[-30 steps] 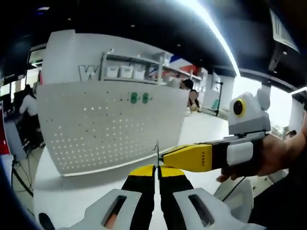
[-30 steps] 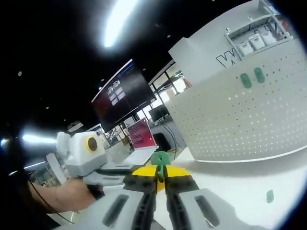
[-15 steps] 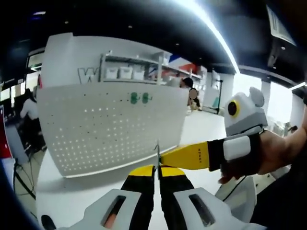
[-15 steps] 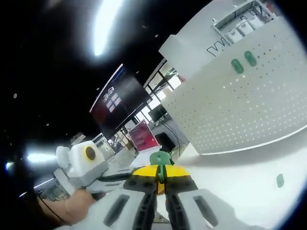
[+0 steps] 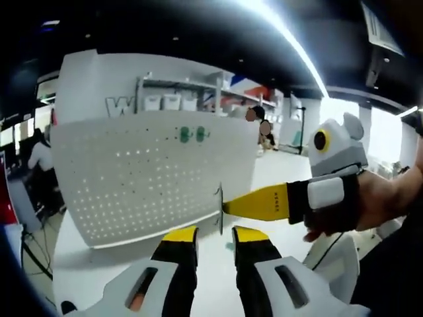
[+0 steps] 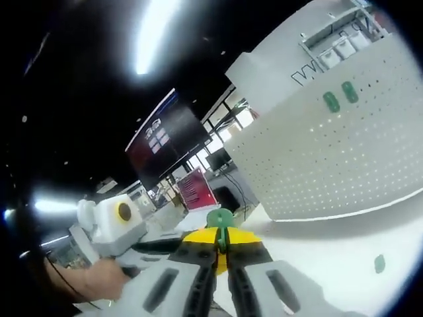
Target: Insert the hook assembly into the mounting plate slot until the hook locks in place.
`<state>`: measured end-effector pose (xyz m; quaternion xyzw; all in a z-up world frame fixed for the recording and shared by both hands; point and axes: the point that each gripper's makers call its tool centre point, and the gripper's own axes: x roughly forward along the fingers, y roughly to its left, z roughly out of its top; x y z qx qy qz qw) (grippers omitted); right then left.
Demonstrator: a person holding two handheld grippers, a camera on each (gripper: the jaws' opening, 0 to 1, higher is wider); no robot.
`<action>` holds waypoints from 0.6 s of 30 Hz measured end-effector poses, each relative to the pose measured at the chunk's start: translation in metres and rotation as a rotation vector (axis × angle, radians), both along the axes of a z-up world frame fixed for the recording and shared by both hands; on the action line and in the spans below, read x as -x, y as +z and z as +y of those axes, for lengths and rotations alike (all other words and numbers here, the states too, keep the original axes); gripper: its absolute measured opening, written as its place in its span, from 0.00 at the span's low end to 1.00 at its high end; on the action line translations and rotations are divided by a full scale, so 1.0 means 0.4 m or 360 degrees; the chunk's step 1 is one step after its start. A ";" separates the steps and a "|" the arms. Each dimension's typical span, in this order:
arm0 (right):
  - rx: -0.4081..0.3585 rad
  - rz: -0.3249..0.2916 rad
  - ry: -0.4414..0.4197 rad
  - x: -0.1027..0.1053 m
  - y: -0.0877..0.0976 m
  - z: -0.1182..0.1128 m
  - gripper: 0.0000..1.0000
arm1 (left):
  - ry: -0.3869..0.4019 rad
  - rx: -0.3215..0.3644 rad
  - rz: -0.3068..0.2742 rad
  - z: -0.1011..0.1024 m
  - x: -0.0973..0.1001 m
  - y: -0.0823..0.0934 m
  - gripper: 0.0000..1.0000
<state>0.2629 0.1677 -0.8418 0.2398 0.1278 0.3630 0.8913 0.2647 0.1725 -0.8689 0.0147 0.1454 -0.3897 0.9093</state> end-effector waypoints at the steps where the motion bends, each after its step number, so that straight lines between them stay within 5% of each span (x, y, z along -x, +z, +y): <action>1: 0.0013 -0.0008 0.0002 -0.001 0.000 0.000 0.01 | 0.0001 0.0010 0.0006 0.001 0.001 -0.001 0.31; 3: 0.0023 -0.0019 0.0006 -0.003 0.003 -0.001 0.01 | 0.0008 0.0028 0.0026 0.002 0.002 -0.005 0.43; 8: 0.0069 -0.0082 0.0011 -0.005 0.010 -0.010 0.01 | -0.0041 0.0005 0.0019 -0.002 0.015 -0.014 0.51; 18: 0.0283 -0.0255 -0.0028 -0.009 0.021 -0.036 0.01 | -0.0053 0.0106 0.0061 -0.020 0.026 -0.010 0.90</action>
